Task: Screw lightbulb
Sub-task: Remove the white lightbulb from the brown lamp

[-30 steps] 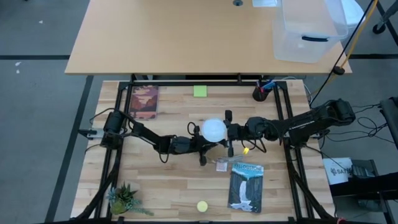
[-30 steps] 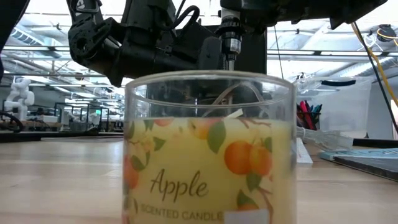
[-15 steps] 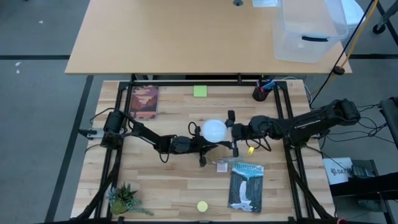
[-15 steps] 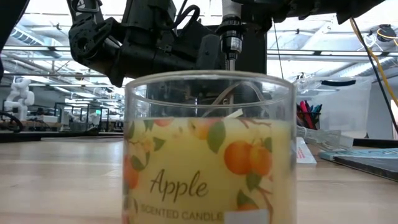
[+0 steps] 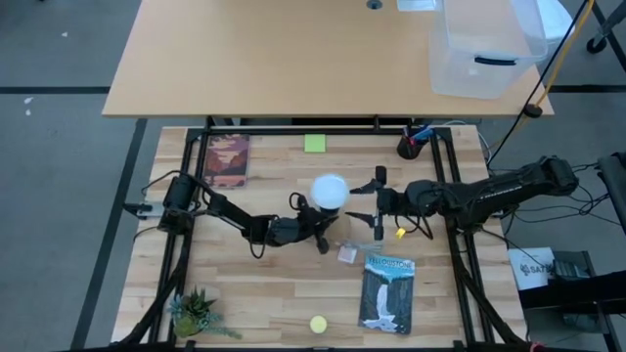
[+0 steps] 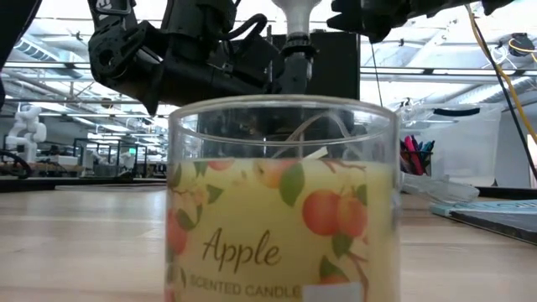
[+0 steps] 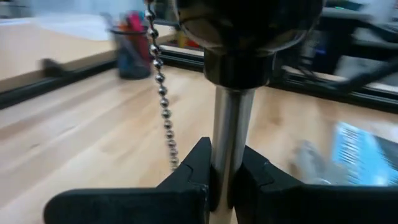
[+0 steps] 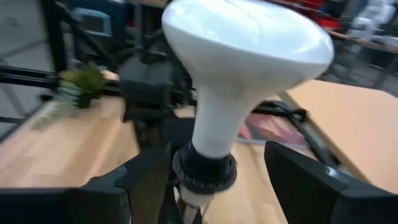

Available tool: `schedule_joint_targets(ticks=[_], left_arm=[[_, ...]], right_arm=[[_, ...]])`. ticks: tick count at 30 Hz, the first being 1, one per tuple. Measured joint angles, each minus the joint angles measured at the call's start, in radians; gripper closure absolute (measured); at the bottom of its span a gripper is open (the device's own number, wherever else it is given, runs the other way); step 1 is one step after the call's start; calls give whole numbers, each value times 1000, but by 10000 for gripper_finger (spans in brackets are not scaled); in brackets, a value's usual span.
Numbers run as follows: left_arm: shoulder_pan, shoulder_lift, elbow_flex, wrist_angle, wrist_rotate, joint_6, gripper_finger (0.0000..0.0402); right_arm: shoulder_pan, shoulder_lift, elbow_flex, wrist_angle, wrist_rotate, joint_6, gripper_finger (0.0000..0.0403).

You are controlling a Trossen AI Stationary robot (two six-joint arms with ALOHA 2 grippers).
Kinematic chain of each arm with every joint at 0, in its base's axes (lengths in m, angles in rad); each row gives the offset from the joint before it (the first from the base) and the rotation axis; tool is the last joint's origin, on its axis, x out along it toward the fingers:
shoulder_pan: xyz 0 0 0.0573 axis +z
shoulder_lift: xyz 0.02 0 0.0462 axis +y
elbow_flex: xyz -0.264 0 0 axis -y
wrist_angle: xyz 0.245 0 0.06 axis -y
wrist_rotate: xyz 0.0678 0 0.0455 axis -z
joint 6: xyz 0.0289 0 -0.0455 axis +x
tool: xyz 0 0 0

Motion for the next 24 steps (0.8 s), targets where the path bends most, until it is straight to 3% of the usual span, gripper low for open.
schedule_joint_targets(ticks=[5, 9, 14, 24], left_arm=[[2, 1, -1, -7, -101, -11, 371], [12, 1, -1, -10, -135, -32, 371], [25, 1, -1, -10, -142, -36, 371], [32, 1, -1, -9, -143, -34, 371]], right_arm=[[48, 7, -28, 55, 109, 15, 162], [81, 49, -86, 257, 226, 10, 180], [111, 166, -126, 465, 298, 12, 198], [119, 323, -127, 695, 414, -13, 170]])
